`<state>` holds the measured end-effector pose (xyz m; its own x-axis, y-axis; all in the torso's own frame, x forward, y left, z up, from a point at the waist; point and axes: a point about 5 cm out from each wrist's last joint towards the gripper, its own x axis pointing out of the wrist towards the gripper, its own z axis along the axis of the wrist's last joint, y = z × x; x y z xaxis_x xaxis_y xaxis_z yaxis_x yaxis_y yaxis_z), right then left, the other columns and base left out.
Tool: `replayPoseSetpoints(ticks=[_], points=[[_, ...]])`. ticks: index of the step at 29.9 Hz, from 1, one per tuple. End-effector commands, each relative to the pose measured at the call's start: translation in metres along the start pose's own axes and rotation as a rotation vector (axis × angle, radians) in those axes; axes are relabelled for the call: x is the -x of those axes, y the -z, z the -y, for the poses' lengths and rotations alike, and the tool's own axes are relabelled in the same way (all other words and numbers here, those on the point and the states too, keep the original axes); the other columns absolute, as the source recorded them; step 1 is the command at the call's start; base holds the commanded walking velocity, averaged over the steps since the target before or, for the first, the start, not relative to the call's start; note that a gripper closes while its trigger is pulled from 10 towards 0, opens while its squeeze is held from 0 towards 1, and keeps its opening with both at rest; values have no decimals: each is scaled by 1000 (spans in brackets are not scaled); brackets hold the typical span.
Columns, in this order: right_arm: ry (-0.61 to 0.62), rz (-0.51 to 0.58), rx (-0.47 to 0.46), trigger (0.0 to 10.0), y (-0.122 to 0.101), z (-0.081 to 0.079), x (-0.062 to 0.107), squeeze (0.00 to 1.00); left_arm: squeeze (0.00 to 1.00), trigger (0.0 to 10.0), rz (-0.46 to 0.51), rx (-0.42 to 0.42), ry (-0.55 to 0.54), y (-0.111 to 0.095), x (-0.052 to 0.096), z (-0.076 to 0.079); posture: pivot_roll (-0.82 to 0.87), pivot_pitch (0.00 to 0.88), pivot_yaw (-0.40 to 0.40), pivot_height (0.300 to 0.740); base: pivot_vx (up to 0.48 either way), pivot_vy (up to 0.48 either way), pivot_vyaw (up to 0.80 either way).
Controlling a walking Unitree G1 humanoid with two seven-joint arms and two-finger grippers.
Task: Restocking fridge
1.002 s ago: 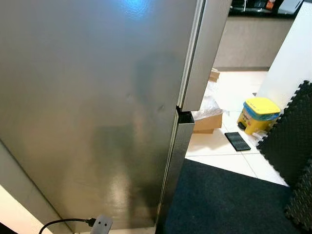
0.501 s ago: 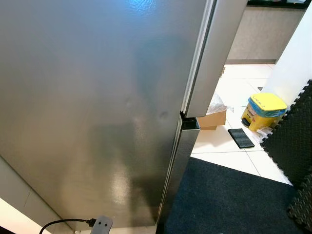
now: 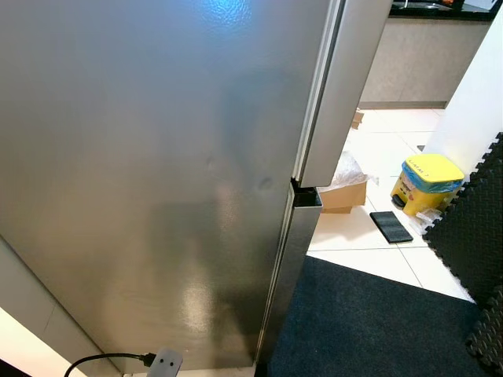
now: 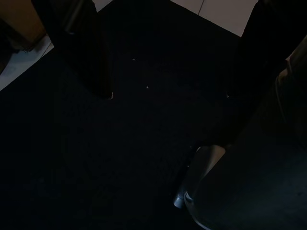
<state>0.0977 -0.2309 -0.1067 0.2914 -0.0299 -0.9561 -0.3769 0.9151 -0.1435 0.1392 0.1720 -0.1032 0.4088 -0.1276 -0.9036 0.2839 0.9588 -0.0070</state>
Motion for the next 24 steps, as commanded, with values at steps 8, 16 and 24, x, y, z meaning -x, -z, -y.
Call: replayPoseSetpoints(ticks=[8,16,24], points=[[4,-3,-4,10000,2,0,0,0,0,10000,-41,-10,21,10,0,5,34,0,-18,740,0,240,0],[6,-4,3,10000,3,1,1,0,0,10000,-30,-9,27,9,0,6,34,0,-21,740,0,122,0],[6,-2,3,10000,2,2,1,0,0,10000,-29,0,30,9,0,6,33,0,-18,740,0,0,0]])
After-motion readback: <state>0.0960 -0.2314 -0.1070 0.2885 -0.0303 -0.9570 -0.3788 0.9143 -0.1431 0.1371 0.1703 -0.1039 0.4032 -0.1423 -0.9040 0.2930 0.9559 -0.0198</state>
